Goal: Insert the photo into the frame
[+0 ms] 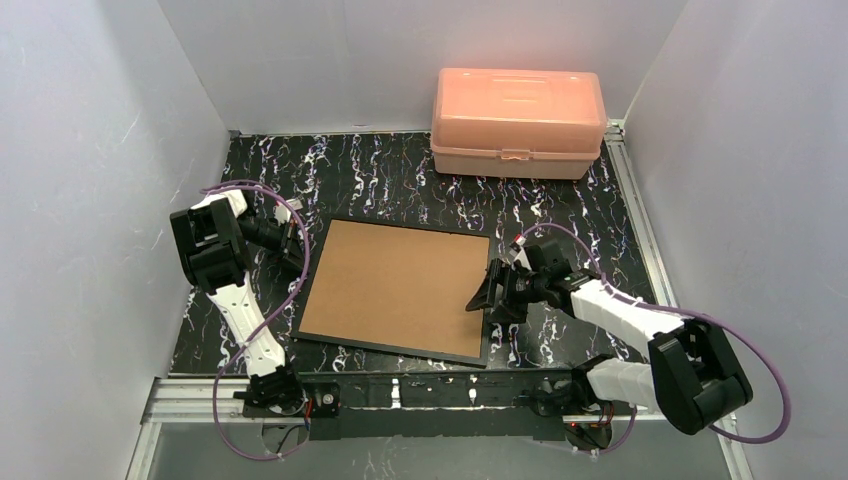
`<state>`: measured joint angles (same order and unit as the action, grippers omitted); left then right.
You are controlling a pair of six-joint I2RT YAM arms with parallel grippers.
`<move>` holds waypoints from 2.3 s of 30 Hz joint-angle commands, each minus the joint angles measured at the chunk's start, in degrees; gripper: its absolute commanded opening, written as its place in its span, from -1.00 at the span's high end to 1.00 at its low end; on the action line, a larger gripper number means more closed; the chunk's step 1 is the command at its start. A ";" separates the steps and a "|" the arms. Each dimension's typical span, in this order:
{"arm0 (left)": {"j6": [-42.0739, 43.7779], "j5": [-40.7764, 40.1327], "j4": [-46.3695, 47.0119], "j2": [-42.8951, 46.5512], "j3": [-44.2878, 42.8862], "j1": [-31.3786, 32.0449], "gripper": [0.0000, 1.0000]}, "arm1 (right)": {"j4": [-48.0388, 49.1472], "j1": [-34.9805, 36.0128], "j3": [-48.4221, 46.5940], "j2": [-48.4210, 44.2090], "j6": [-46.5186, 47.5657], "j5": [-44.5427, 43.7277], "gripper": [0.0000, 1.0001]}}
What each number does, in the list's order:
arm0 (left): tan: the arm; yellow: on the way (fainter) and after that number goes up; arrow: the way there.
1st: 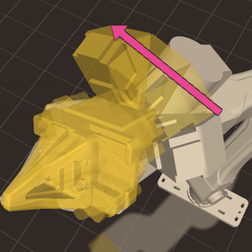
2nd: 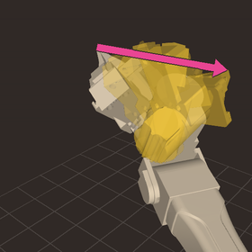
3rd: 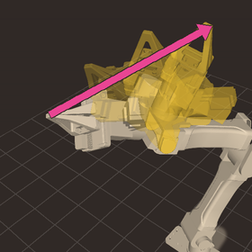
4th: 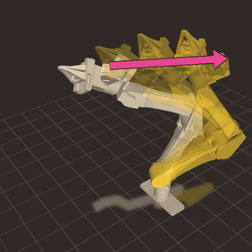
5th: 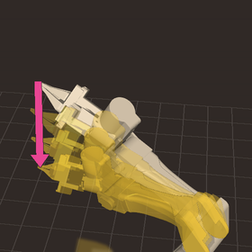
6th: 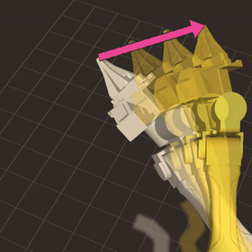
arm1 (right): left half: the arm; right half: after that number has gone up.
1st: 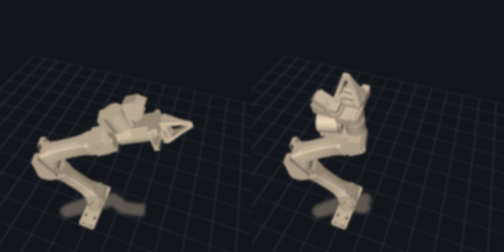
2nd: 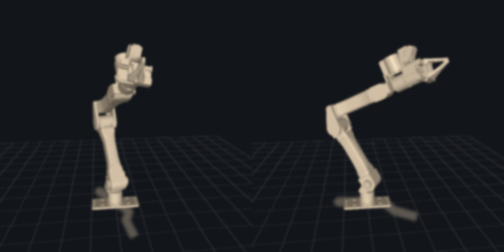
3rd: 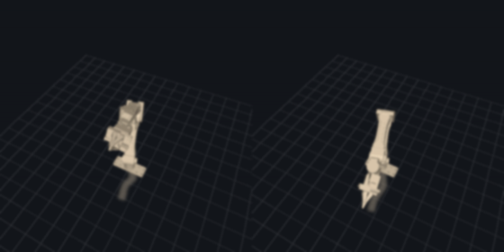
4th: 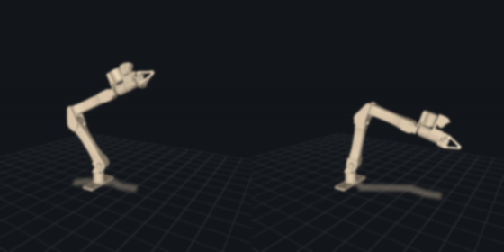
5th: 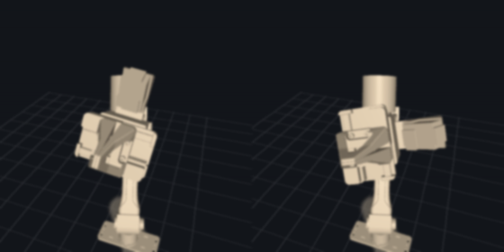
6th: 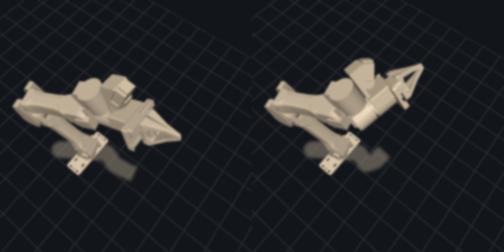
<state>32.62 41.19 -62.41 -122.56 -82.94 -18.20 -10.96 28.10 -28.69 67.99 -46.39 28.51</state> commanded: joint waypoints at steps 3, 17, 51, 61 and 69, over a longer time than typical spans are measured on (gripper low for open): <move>1.03 2.67 -2.36 2.66 0.76 0.62 1.00 | 0.15 -0.04 -0.29 1.98 1.31 0.61 -0.59; 1.34 3.02 -2.61 2.09 0.96 0.62 1.00 | 5.84 0.04 0.65 6.76 0.35 1.40 -0.57; 12.66 7.34 -8.63 0.05 2.42 0.62 1.00 | -4.68 -8.18 -10.55 13.02 10.26 -5.77 -0.69; 14.86 5.63 -8.95 -0.04 3.99 0.27 1.00 | 4.77 -6.17 -23.01 26.80 8.95 -4.67 -0.69; 18.07 5.02 -10.37 0.32 4.76 0.35 1.00 | 2.05 -6.04 -32.18 32.75 12.19 -6.58 -0.67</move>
<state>47.29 46.02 -70.08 -122.58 -78.50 -17.67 -9.21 21.78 -56.51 99.35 -36.82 23.24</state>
